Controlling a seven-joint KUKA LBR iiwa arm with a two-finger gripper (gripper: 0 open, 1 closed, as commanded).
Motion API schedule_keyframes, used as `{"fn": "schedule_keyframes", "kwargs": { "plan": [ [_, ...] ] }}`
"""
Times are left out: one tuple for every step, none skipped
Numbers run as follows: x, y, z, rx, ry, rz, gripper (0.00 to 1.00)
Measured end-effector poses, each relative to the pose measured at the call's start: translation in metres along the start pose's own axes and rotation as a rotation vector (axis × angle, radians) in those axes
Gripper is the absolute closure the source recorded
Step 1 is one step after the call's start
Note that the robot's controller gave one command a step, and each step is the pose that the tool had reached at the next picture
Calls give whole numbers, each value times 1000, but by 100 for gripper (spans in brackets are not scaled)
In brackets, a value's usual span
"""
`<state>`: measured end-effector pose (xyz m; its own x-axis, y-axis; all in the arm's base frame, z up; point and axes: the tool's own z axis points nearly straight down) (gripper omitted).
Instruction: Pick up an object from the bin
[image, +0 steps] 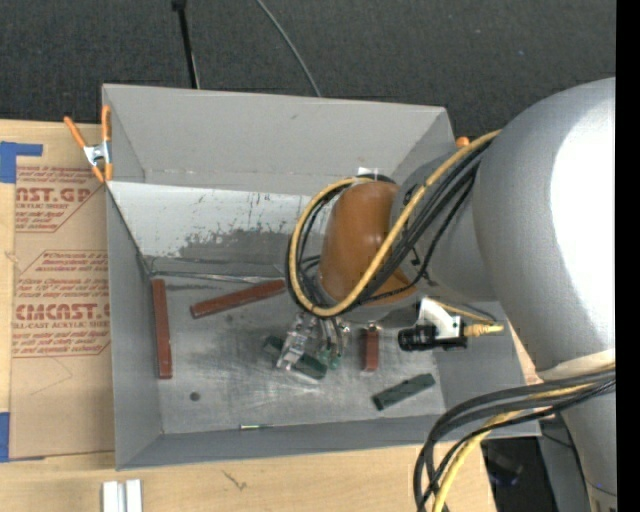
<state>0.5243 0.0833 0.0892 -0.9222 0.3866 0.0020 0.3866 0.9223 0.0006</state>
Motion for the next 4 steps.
{"fn": "schedule_keyframes", "kwargs": {
  "plan": [
    [0, 0, -10, 0, -2, 0, 100],
    [0, 0, -18, -1, -2, 0, 100],
    [0, 0, -24, 0, -1, 0, 100],
    [0, 1, -33, 0, -1, 0, 100]
  ]
}}
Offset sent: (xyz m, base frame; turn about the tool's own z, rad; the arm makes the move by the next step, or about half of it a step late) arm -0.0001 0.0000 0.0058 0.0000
